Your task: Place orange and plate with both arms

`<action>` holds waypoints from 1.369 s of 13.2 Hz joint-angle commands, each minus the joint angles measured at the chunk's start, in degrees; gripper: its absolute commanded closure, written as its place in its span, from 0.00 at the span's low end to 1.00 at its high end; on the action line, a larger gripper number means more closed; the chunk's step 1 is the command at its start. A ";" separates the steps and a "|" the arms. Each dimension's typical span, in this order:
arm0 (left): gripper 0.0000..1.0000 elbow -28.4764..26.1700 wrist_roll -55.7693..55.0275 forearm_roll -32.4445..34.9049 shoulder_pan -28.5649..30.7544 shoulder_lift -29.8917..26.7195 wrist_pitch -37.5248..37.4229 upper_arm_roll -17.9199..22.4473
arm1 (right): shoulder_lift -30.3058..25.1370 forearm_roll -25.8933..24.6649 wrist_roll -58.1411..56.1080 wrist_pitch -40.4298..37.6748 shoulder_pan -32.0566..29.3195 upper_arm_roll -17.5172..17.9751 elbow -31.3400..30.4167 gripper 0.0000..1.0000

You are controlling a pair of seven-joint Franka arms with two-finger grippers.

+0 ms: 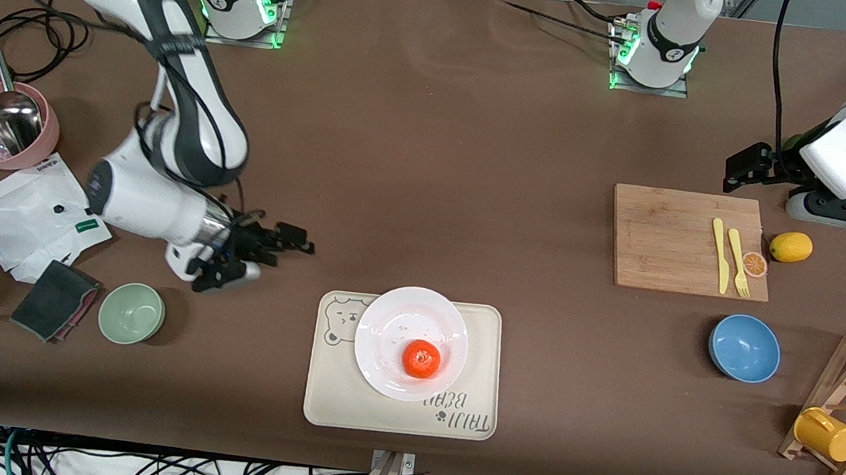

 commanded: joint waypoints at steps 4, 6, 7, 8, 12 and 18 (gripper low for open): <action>0.00 2.00 -1.15 0.97 -0.30 1.01 -1.37 0.03 | -22.28 -24.12 11.97 -17.46 -0.36 -3.07 -7.77 0.00; 0.00 2.00 -1.14 1.15 -0.21 0.92 -1.37 0.03 | -25.89 -28.26 12.87 -20.38 -0.36 -3.78 -7.50 0.00; 0.00 2.09 -1.23 0.89 -0.21 0.92 -1.37 -0.06 | -26.95 -29.67 12.87 -20.92 -0.36 -4.13 -7.33 0.00; 0.00 2.09 -1.23 0.80 -0.21 0.92 -1.29 -0.14 | -27.40 -31.42 12.87 -22.57 -0.36 -4.13 -6.19 0.00; 0.00 2.09 -3.51 1.15 -1.00 1.01 -1.55 -0.58 | -26.35 -32.23 12.96 -24.87 -0.53 -4.31 -2.42 0.00; 0.00 2.09 -5.28 1.24 -0.74 0.66 -1.55 -0.41 | -22.04 -31.53 12.87 -29.27 -0.80 -5.79 5.15 0.00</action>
